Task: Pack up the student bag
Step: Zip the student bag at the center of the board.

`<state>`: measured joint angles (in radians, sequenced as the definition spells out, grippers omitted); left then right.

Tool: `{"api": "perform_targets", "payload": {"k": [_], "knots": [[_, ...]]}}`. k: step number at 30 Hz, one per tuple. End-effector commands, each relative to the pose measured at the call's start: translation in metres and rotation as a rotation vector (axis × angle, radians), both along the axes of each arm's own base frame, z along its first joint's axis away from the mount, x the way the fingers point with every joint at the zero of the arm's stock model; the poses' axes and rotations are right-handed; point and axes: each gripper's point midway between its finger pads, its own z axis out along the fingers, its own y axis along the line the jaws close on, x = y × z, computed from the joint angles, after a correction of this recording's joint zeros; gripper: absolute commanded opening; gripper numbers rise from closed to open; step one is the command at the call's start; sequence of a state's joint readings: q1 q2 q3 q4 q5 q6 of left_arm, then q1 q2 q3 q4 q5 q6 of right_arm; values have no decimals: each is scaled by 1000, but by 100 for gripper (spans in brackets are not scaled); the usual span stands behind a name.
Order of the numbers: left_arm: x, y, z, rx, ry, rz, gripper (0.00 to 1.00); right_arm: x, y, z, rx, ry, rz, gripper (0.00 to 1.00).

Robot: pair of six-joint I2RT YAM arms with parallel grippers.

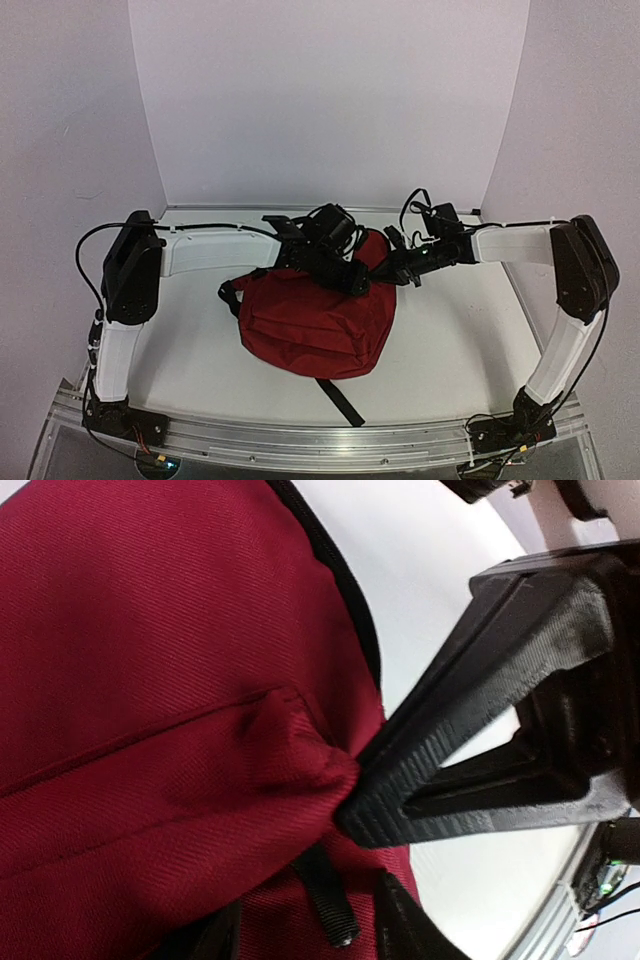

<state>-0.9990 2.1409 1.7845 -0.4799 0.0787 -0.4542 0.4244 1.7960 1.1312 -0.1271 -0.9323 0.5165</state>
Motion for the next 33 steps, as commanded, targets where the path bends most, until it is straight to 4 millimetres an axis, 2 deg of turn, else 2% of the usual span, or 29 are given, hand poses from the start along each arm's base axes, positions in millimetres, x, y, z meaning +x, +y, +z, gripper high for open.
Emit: {"api": "perform_targets", "payload": {"k": [1,10,23,33], "knots": [[11,12,1,58,-12,76,35,-6,6,29,54,-56,25,0],[10,35,6,95,-30,138,1,1,0,20,5,-83,-15,0],[13,84,8,147,-34,245,0,10,-6,12,-47,-109,-53,0],[19,137,3,202,-10,329,0,20,-16,14,-71,-127,-86,0]]}}
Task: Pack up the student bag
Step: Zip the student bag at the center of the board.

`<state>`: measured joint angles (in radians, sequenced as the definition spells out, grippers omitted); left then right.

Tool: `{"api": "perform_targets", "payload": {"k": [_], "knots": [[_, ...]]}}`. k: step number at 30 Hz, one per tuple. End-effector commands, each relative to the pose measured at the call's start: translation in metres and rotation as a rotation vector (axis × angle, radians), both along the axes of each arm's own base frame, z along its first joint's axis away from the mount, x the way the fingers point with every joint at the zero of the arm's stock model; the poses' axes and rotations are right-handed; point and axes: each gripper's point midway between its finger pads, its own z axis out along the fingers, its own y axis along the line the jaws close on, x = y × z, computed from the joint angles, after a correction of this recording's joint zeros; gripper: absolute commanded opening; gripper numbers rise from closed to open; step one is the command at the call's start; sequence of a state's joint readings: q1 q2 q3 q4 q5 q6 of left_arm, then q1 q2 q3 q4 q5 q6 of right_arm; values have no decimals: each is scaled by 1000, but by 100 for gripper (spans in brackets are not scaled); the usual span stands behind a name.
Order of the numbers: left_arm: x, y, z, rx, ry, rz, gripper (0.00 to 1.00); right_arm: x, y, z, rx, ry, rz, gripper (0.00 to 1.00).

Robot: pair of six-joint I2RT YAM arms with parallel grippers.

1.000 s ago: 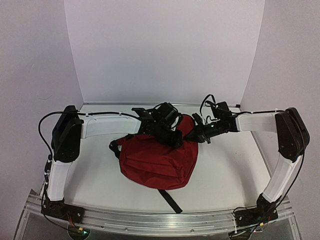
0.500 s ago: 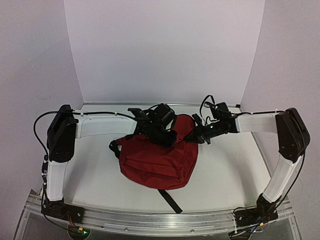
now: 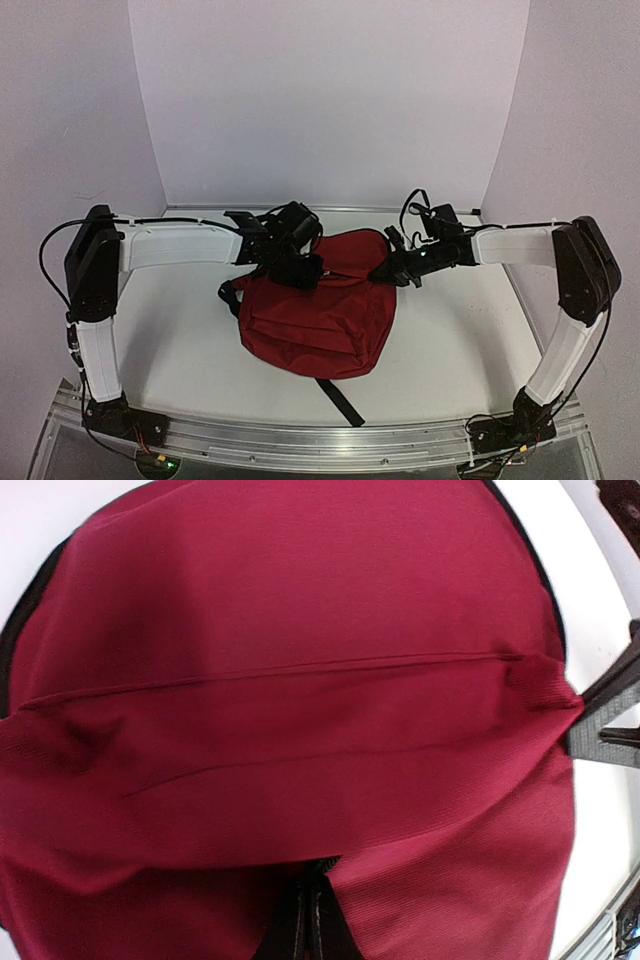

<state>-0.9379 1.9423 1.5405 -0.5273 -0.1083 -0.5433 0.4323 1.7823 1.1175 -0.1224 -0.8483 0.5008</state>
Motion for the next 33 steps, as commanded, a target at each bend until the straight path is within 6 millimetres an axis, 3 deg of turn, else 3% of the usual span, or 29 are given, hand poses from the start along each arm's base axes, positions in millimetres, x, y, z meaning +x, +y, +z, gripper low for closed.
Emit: {"api": "perform_targets", "payload": {"k": [1,12,22,28,33], "knots": [[5,53,5,75,17,95,0,15,-12,20,-20,-86,-49,0],[19,120,-1,101,41,205,0,21,-25,13,-80,-97,-80,0],[32,150,-5,117,34,295,0,23,-31,11,-99,-97,-87,0],[43,154,-6,99,34,312,0,23,-33,11,-109,-101,-87,0],[45,134,-4,31,36,228,0,14,-27,12,-65,-65,-47,0]]}}
